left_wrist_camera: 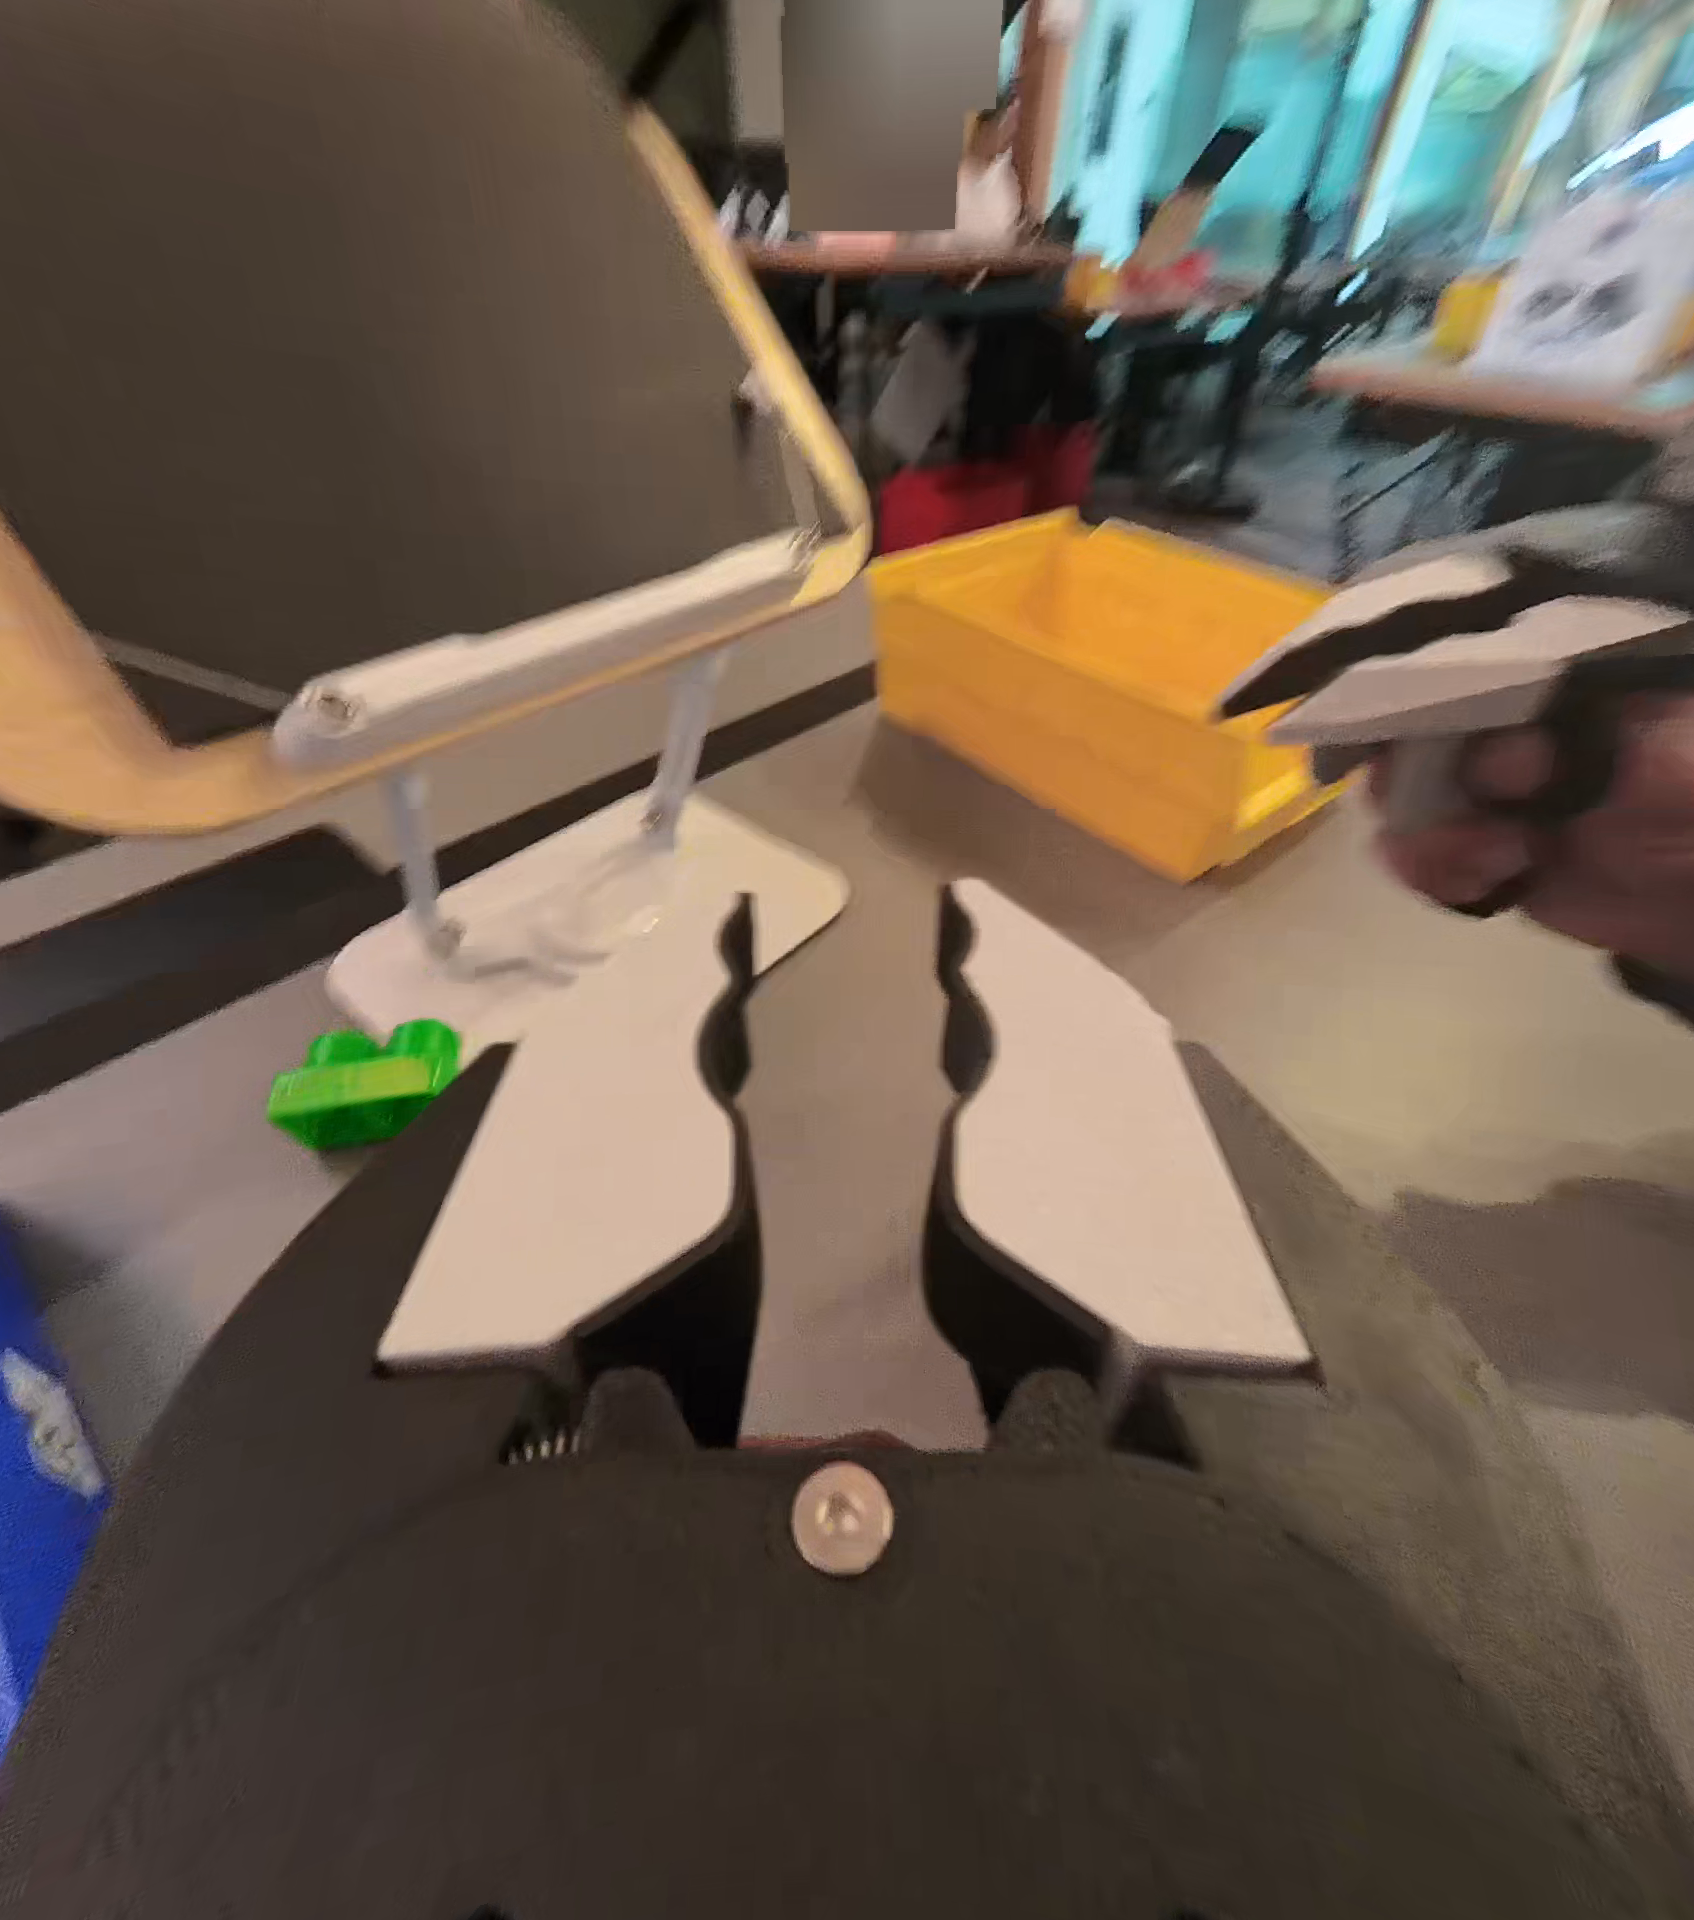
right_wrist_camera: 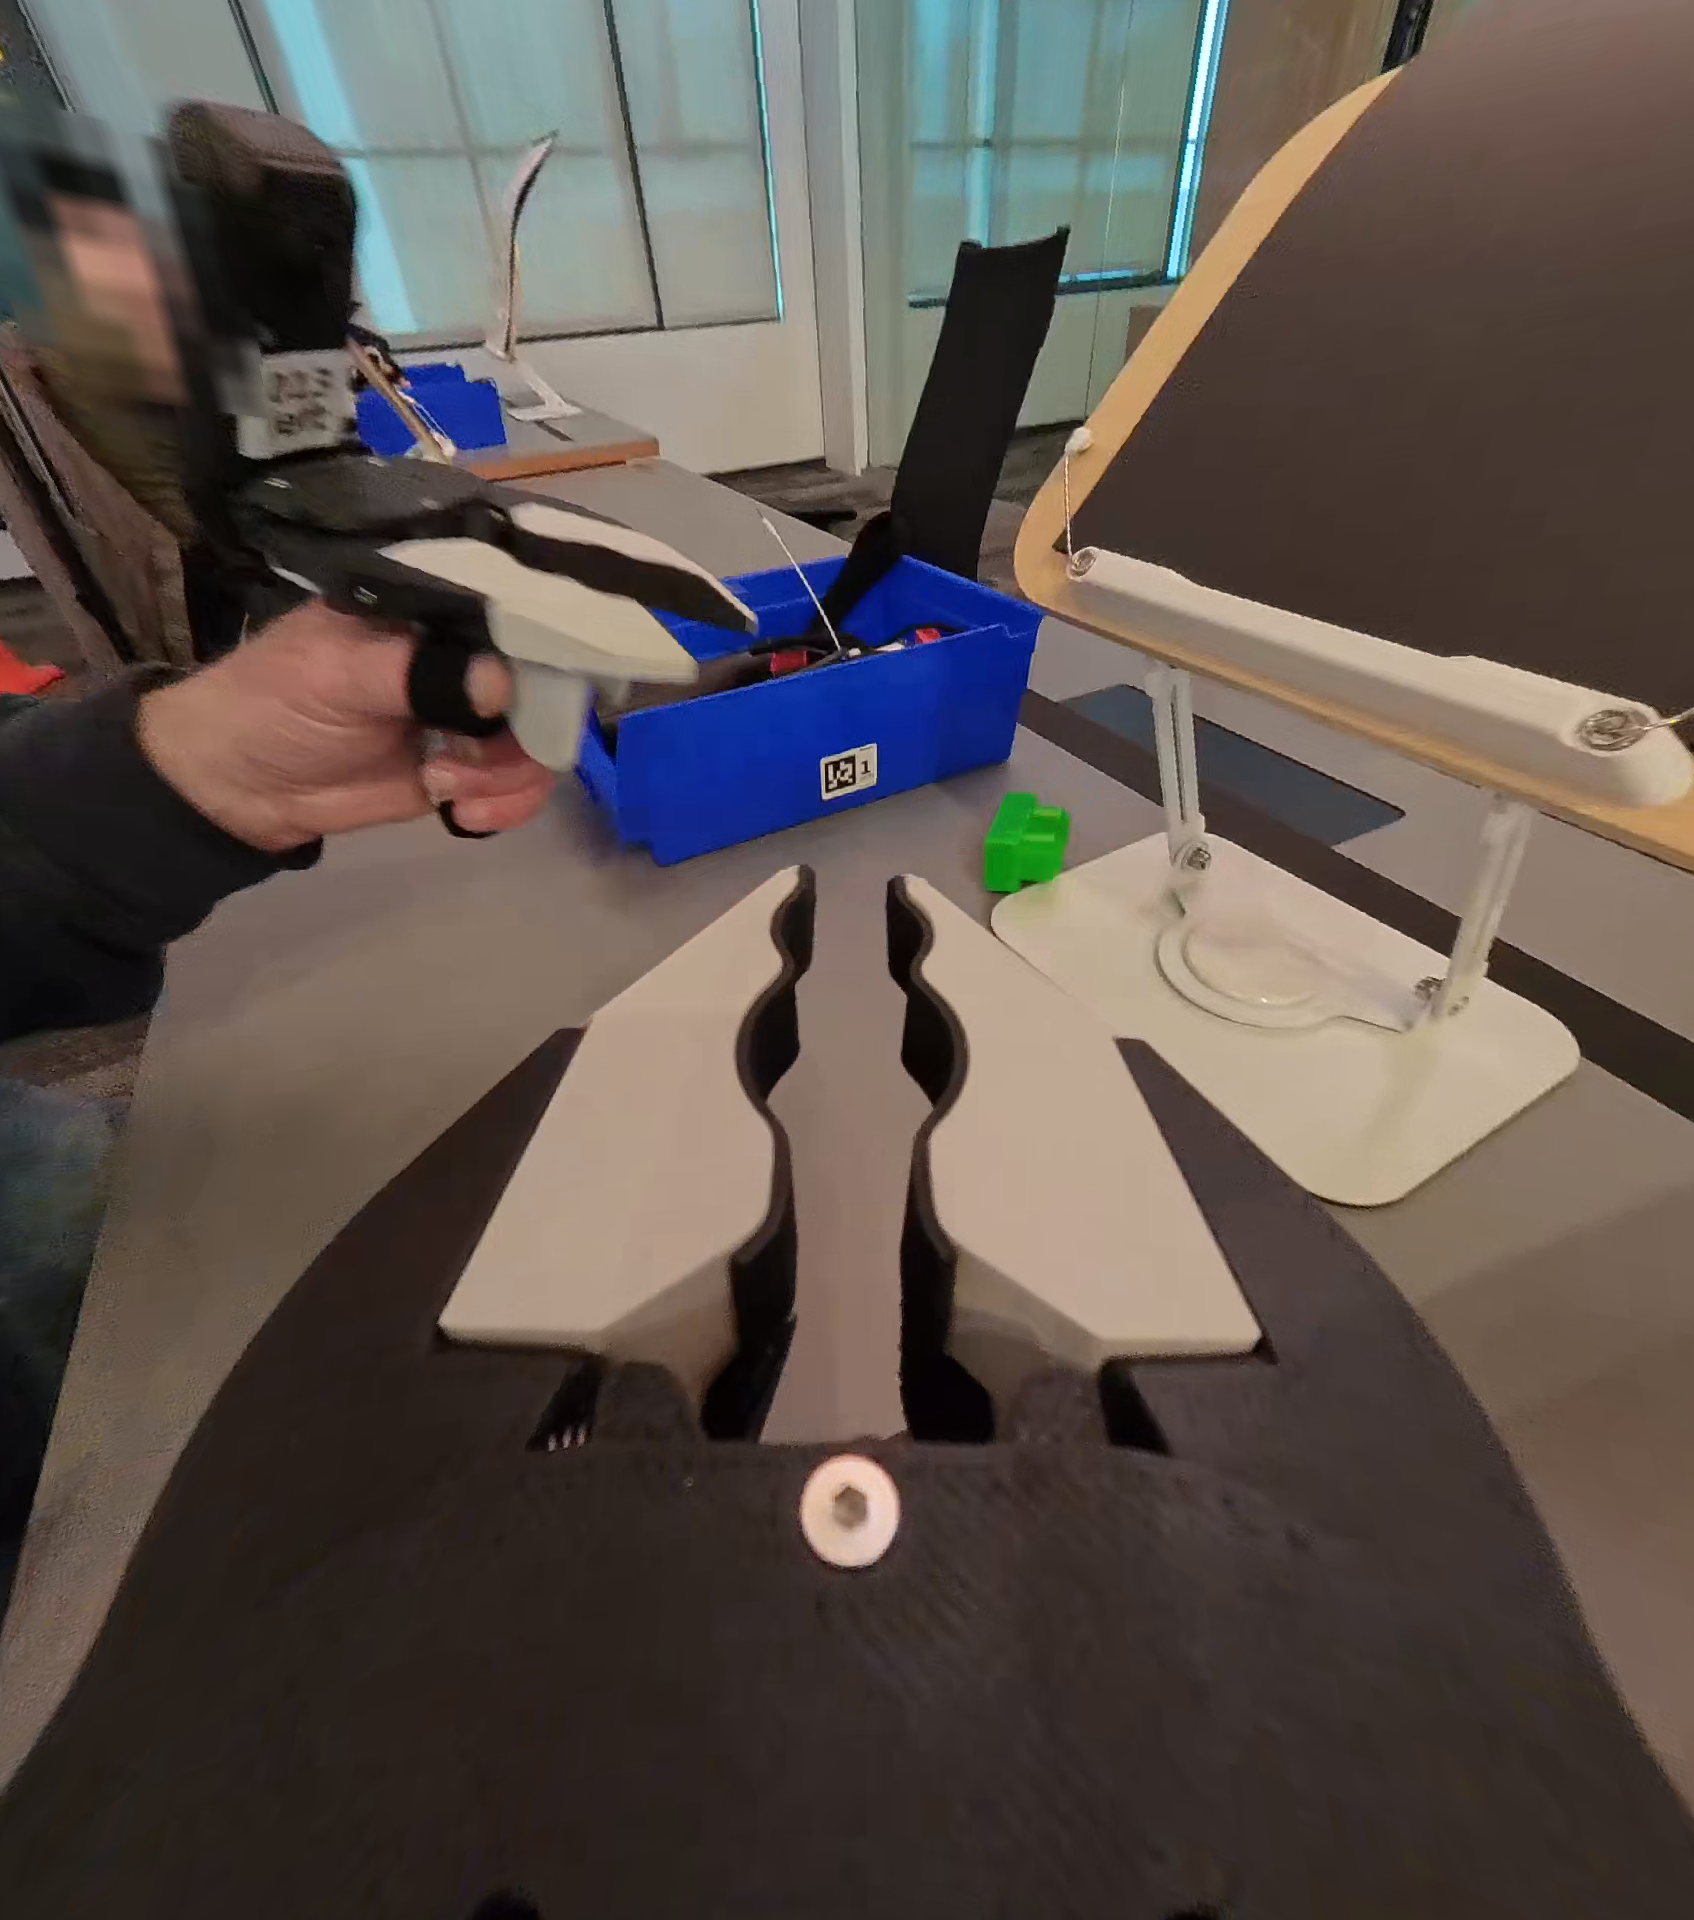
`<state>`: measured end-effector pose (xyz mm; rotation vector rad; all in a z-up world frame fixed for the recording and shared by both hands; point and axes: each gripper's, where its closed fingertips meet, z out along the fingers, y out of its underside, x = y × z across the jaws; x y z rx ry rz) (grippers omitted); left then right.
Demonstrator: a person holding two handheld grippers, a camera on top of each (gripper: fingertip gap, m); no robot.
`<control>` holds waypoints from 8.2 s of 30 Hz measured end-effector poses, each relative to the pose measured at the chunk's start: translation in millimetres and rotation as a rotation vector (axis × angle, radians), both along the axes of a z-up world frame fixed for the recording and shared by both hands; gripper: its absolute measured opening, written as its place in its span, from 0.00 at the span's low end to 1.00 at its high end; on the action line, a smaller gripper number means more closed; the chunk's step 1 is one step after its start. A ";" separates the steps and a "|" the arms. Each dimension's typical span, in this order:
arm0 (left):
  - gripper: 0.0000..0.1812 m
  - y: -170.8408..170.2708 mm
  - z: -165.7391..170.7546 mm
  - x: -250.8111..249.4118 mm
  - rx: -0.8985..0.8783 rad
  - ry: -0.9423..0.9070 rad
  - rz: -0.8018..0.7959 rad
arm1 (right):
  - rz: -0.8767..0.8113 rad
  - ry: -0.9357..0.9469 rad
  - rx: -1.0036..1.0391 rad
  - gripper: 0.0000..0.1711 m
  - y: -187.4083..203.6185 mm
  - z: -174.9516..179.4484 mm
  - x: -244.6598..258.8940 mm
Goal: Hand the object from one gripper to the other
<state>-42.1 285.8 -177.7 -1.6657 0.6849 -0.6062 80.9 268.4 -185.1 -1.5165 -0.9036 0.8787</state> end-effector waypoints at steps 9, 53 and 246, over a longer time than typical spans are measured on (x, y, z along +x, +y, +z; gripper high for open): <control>0.44 127.1 -105.3 -48.8 -0.213 0.314 0.418 | 0.062 -0.102 -0.007 0.06 -2.6 -59.8 -30.6; 0.26 -67.0 -29.1 85.2 -0.611 0.219 -0.362 | -0.070 -0.802 0.932 0.20 -16.1 -30.8 -51.0; 0.25 -51.4 27.5 137.2 0.176 0.037 -0.126 | -0.176 0.277 0.083 0.02 -20.7 37.3 6.9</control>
